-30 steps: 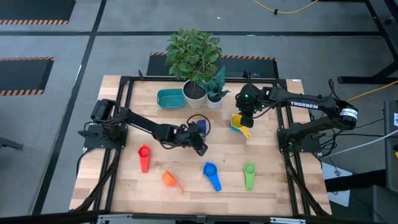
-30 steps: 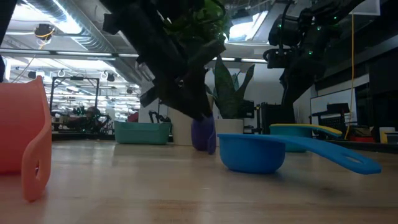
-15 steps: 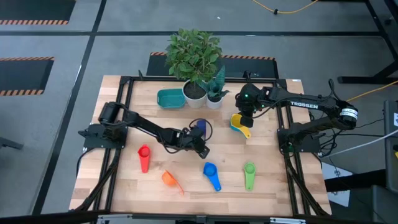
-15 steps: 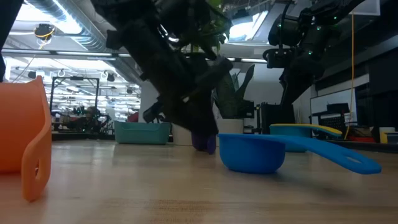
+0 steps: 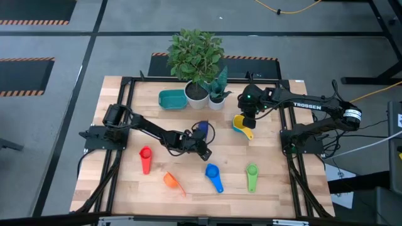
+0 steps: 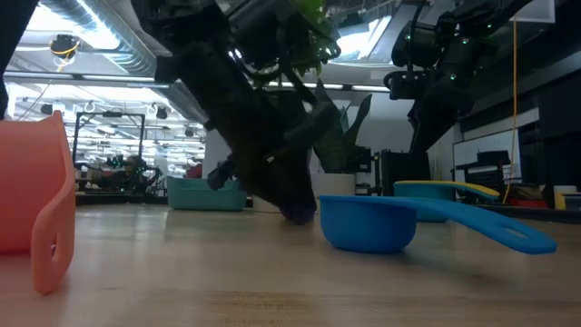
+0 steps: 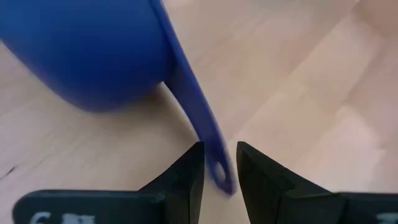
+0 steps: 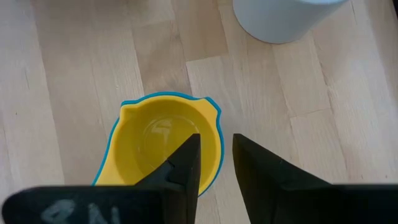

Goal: Nest measuring cups in basket
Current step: Stack the blue measuring cup on top of the yellow measuring cup

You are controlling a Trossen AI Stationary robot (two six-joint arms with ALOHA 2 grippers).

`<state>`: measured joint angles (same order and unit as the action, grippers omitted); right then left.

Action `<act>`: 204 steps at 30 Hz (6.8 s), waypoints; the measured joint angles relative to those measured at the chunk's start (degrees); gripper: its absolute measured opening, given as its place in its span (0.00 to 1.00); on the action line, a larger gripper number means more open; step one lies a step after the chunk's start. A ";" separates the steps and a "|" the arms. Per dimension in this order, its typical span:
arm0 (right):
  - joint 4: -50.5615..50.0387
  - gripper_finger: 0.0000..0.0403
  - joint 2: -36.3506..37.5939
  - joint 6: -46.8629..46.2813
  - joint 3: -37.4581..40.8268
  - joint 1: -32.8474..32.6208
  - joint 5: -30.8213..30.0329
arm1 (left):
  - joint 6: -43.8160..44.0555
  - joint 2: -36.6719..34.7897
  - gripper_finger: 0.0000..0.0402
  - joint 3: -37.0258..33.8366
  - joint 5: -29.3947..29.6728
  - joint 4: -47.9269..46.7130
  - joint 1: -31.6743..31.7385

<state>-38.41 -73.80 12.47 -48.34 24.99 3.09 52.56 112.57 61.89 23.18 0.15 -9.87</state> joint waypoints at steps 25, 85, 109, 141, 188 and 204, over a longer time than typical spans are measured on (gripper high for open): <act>0.39 0.24 -0.02 -1.21 0.00 -0.09 0.41 | -1.82 1.58 0.02 0.05 4.74 0.72 -2.43; 27.56 0.24 -0.02 -10.91 0.00 -9.44 10.53 | -20.09 1.52 0.01 0.02 22.70 25.24 -6.69; 34.22 0.24 -4.46 -10.67 0.00 -9.44 10.51 | -20.17 1.51 0.01 0.00 22.64 26.51 -6.67; 18.20 0.03 2.53 -6.82 -2.47 -9.16 8.33 | -19.85 1.60 0.20 -0.07 14.31 25.91 -5.32; 4.38 0.03 6.67 10.58 6.95 7.39 9.07 | -20.23 1.49 0.19 0.02 13.33 26.05 -4.76; 7.21 0.12 6.67 10.50 7.91 7.41 9.05 | -20.22 1.49 0.19 0.02 13.33 26.05 -4.76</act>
<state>-31.21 -67.13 22.97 -40.42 32.40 12.14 32.34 114.06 61.91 36.51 26.20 -14.63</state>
